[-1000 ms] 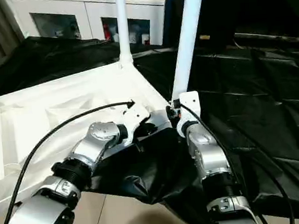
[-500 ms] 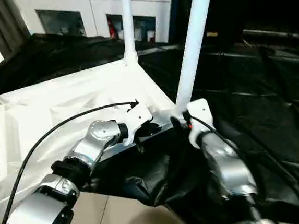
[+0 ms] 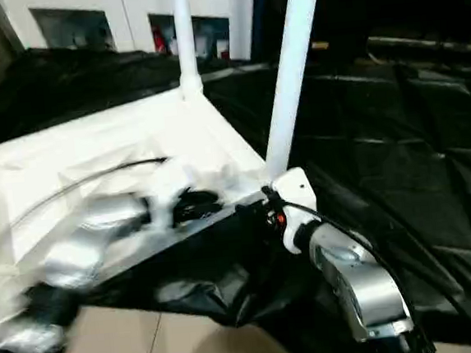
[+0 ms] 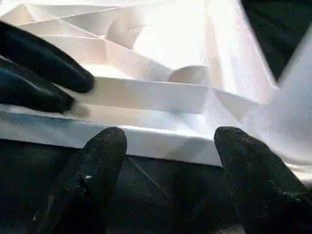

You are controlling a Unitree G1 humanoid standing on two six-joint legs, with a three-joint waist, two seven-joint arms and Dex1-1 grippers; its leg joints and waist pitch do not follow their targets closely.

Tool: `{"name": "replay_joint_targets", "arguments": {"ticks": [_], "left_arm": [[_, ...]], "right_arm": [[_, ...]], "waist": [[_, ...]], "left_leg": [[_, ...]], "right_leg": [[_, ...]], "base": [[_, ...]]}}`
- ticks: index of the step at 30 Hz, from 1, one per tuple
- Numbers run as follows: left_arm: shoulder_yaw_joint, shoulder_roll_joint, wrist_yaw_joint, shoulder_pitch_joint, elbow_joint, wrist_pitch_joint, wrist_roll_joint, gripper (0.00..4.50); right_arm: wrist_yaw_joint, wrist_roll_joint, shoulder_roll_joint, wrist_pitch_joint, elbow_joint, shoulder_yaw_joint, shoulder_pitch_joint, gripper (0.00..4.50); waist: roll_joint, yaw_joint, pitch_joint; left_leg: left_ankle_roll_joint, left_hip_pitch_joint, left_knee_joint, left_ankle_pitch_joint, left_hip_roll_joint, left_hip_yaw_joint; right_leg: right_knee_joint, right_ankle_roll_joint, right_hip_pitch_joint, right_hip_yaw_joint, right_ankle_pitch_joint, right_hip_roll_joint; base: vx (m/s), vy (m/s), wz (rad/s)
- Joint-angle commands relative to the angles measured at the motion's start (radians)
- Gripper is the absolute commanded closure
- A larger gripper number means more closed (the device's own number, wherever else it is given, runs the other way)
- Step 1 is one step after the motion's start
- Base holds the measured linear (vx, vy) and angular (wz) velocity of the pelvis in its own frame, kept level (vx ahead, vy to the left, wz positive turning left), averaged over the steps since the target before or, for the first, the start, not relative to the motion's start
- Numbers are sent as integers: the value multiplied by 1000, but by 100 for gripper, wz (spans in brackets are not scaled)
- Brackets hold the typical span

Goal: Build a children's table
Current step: Rotate leg to tighten

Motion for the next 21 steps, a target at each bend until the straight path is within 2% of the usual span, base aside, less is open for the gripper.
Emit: {"name": "replay_joint_targets", "arguments": {"ticks": [1, 2, 3, 4, 5, 6, 7, 8, 9, 10, 11, 12, 13, 14, 15, 16, 17, 18, 21], "left_arm": [[28, 96, -55, 76, -203, 129, -47, 315], [58, 164, -79, 127, -306, 200, -77, 311], [80, 207, -96, 161, -373, 247, -103, 311], [98, 232, -105, 183, -416, 283, -129, 311], [118, 258, -114, 209, -469, 333, -162, 285], [129, 272, -120, 224, -502, 366, -183, 272], [147, 292, -128, 253, -567, 426, -215, 272], [172, 325, -144, 311, -662, 506, -264, 254], [182, 340, -153, 340, -698, 532, -285, 254], [182, 340, -153, 340, -698, 532, -285, 240], [191, 359, -165, 369, -726, 556, -295, 240], [191, 359, -165, 369, -726, 556, -295, 230], [198, 374, -172, 396, -746, 570, -292, 220], [202, 389, -163, 416, -755, 579, -279, 202], [209, 419, -142, 450, -775, 605, -265, 202], [210, 423, -138, 454, -778, 610, -263, 194], [214, 438, -124, 467, -789, 626, -260, 180], [214, 438, -124, 467, -789, 626, -260, 170], [206, 501, -81, 539, -814, 670, -226, 142]], "right_arm": [[3, 11, 21, -11, 50, 17, -50, 130], [9, 12, 33, -22, 82, 27, -75, 130], [11, 10, 41, -31, 110, 34, -95, 130], [13, 6, 47, -42, 134, 38, -113, 130], [15, 4, 57, -54, 166, 40, -135, 130], [17, 4, 64, -63, 185, 41, -149, 130], [13, -2, 75, -77, 221, 41, -174, 130], [4, -13, 93, -109, 288, 40, -217, 130], [-1, -19, 102, -126, 319, 39, -237, 130], [-1, -19, 102, -126, 319, 39, -237, 130], [-13, -29, 108, -143, 352, 39, -258, 130], [-13, -29, 108, -143, 352, 39, -258, 130], [-25, -37, 112, -158, 381, 37, -279, 130], [-38, -34, 117, -166, 409, 27, -299, 130], [-61, -29, 125, -184, 462, 9, -338, 130], [-64, -29, 126, -187, 470, 6, -344, 130], [-74, -24, 130, -197, 497, -3, -362, 130], [-74, -24, 130, -197, 497, -3, -362, 130], [-182, 6, 165, -254, 638, -92, -454, 130]], "waist": [[-14, 0, -58], [-5, -6, -60], [-7, -14, -56], [0, -20, -54], [-3, -21, -47], [-3, -21, -47], [-3, -13, -44], [-2, -8, -41], [-2, -10, -40], [-4, -11, -37], [2, -7, -37], [1, -10, -35], [0, -5, -34], [-4, -6, -31], [-4, -5, -34], [-8, -10, -30], [-4, -11, -30], [-4, -12, -28], [-13, -18, -27]], "left_leg": [[52, 18, -55, -99, 19, -7], [45, 13, -60, -99, 21, -10], [42, 15, -61, -103, 19, -9], [32, 24, -58, -115, 17, -5], [26, 27, -59, -126, 16, -1], [26, 27, -59, -126, 16, -1], [10, 35, -60, -161, 19, 2], [2, 31, -63, -168, 19, 1], [-13, 26, -66, -180, 18, -4], [-16, 24, -69, -185, 15, -2], [-23, 36, -64, -192, 16, 1], [-24, 32, -66, -189, 14, 0], [-29, 35, -66, -197, 13, 1], [-32, 28, -68, -200, 11, -1], [-35, 30, -66, -209, 13, -2], [-37, 23, -69, -227, 10, -4], [-41, 30, -68, -246, 12, -3], [-42, 29, -69, -251, 12, -4], [-41, 23, -70, -250, 10, -6]], "right_leg": [[-34, -228, 53, 26, 52, -33], [-29, -232, 56, 24, 39, -38], [-31, -233, 51, 23, 29, -34], [-33, -237, 45, 24, 17, -27], [-37, -242, 40, 26, 5, -24], [-37, -242, 40, 26, 5, -24], [-37, -242, 36, 28, -23, -26], [-38, -236, 38, 28, -41, -26], [-34, -235, 40, 27, -54, -29], [-38, -227, 41, 27, -70, -25], [-40, -215, 32, 30, -71, -24], [-40, -211, 35, 30, -68, -21], [-43, -197, 34, 31, -78, -21], [-43, -185, 38, 31, -87, -21], [-42, -184, 37, 32, -93, -25], [-43, -174, 40, 32, -130, -25], [-46, -166, 33, 34, -164, -25], [-48, -162, 34, 34, -172, -25], [-48, -151, 35, 34, -203, -25]], "base": [[0, 0, 0], [0, 0, 0], [0, 0, 0], [0, 0, 0], [0, 0, 0], [0, 0, 0], [0, 0, 0], [0, 0, 0], [0, 0, 0], [0, 0, 0], [0, 0, 0], [0, 0, 0], [0, 0, 0], [0, 0, 0], [0, 0, 0], [0, 0, 0], [0, 0, 0], [0, 0, 0], [0, 0, 0]]}}
